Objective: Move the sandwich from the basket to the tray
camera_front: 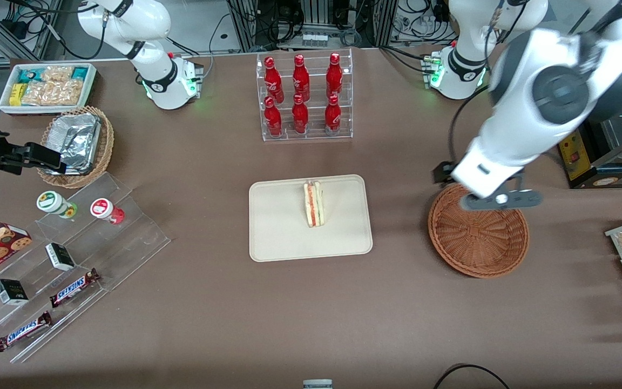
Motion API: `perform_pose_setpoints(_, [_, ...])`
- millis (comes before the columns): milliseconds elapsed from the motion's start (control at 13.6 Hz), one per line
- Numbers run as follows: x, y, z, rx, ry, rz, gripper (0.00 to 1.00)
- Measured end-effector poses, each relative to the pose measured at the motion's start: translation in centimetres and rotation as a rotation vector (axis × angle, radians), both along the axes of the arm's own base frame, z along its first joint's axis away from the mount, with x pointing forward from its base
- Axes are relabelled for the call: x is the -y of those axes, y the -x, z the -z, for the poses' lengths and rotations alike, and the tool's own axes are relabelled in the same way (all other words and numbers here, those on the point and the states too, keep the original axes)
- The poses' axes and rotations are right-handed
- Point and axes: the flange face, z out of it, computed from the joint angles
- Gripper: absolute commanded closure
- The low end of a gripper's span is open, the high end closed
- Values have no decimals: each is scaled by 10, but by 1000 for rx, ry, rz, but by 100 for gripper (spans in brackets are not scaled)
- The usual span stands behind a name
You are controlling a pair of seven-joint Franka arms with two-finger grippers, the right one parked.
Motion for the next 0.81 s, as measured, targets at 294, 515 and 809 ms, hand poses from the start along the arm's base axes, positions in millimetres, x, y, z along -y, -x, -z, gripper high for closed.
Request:
perform_pose_setpoints(294, [-76,15,-47,23,19,12,0])
perform_pose_setpoints(515, [-101,39,-63,40,25,8,0])
perform_pose_setpoints(809, [-111,57,-60,34,24,-2,0])
